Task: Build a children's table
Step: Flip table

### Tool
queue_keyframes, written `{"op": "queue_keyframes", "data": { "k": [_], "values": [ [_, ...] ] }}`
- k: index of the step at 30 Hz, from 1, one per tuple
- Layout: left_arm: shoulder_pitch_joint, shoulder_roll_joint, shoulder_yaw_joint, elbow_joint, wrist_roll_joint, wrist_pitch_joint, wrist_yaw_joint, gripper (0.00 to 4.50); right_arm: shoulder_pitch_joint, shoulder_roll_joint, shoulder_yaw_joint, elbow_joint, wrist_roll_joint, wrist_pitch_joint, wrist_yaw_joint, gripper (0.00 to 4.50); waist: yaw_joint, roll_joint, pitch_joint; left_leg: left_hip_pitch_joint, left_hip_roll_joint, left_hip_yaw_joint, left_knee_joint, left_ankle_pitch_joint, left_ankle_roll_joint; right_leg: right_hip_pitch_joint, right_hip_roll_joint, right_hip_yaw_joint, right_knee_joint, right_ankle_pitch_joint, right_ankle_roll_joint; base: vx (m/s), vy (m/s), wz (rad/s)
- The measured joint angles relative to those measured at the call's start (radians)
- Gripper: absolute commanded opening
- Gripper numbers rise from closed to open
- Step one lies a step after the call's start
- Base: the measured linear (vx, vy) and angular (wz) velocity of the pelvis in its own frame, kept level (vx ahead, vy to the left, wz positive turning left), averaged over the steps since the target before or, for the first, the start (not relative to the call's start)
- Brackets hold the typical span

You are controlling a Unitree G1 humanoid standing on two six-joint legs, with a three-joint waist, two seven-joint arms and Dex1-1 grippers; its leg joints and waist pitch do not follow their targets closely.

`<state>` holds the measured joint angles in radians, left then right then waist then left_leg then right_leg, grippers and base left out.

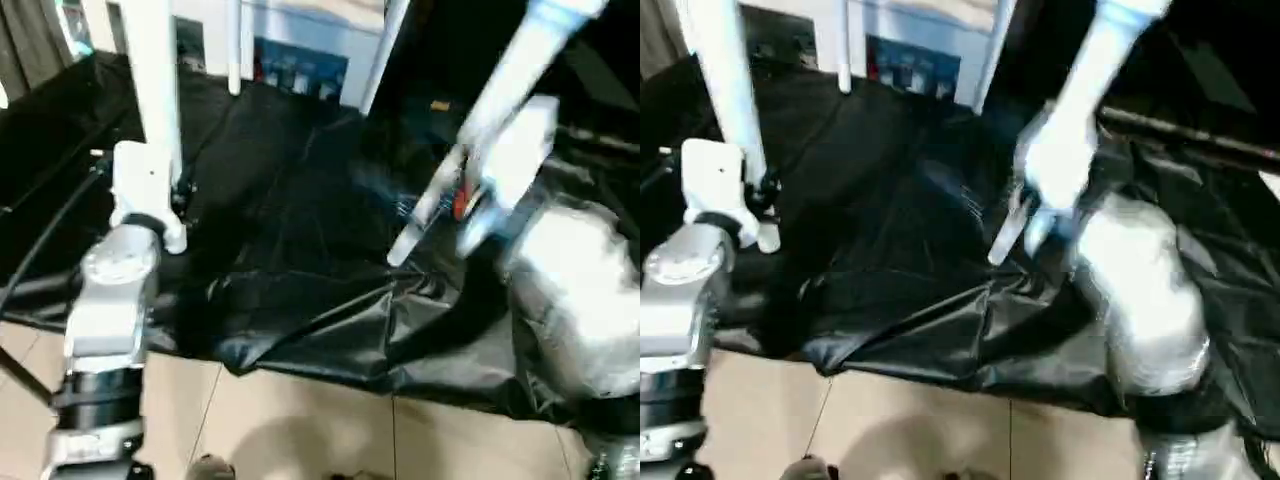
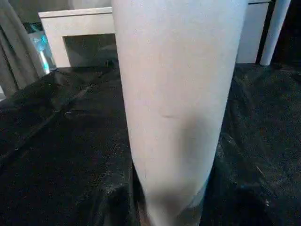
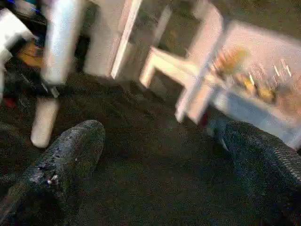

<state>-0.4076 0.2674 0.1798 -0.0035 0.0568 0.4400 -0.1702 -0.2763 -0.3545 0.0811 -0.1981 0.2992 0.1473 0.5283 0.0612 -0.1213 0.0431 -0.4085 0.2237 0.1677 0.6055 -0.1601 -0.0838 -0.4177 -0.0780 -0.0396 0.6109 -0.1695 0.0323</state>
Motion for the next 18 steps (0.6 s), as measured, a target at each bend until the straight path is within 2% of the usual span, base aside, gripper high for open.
{"op": "queue_keyframes", "data": {
  "k": [3, 6, 8, 11, 13, 18],
  "values": [
    [0.007, 0.001, -0.001, 0.001, -0.004, -0.006, -0.002, 1.59, 0.098, 0.009, 0.003, 0.059, -0.041, -0.085, -0.026, 4.5, 0.001, 0.001, 0.0, 0.0, 0.0, 0.0, -0.002, 0.0, 0.0, 0.0, 0.0, 0.0, -0.001, 0.0, 0.0, 0.0, 0.0, 0.0],
    [0.011, 0.004, -0.001, 0.001, -0.01, -0.008, -0.001, 1.59, 0.132, 0.058, -0.027, 0.084, -0.07, -0.137, -0.076, 4.5, -0.003, 0.001, 0.001, 0.001, 0.0, 0.0, -0.003, 0.0, 0.0, 0.0, 0.001, 0.001, -0.001, 0.0, -0.001, 0.0, 0.0, 0.0],
    [0.013, 0.004, -0.003, 0.001, -0.013, -0.012, -0.002, 1.59, 0.132, 0.068, -0.046, 0.084, -0.076, -0.163, -0.1, 4.5, -0.002, 0.001, 0.001, 0.002, 0.0, 0.0, -0.003, 0.0, 0.0, 0.0, 0.001, 0.001, -0.001, 0.0, -0.001, 0.0, 0.0, 0.0],
    [0.025, 0.006, -0.003, 0.001, -0.015, -0.025, -0.002, 1.59, 0.13, 0.09, -0.077, 0.105, -0.149, -0.24, -0.212, 4.5, -0.003, 0.001, 0.001, 0.003, 0.0, 0.0, -0.003, 0.0, 0.0, 0.001, 0.001, 0.001, -0.001, 0.0, 0.0, 0.0, 0.0, 0.0],
    [0.027, 0.01, -0.003, 0.001, -0.015, -0.027, -0.002, 1.59, 0.118, 0.101, -0.096, 0.145, -0.192, -0.263, -0.283, 4.5, -0.004, 0.001, 0.0, 0.003, 0.0, 0.0, -0.003, 0.0, 0.0, 0.001, 0.001, 0.001, -0.001, 0.0, 0.0, 0.0, 0.0, 0.0],
    [0.037, 0.024, -0.002, 0.001, -0.016, -0.032, -0.001, 1.59, 0.034, 0.126, -0.117, 0.247, -0.229, -0.237, -0.379, 4.5, -0.013, 0.0, 0.0, 0.006, 0.0, 0.0, -0.003, 0.0, -0.001, 0.001, 0.001, 0.002, 0.001, 0.0, -0.001, 0.0, 0.0, 0.0]
  ]
}}
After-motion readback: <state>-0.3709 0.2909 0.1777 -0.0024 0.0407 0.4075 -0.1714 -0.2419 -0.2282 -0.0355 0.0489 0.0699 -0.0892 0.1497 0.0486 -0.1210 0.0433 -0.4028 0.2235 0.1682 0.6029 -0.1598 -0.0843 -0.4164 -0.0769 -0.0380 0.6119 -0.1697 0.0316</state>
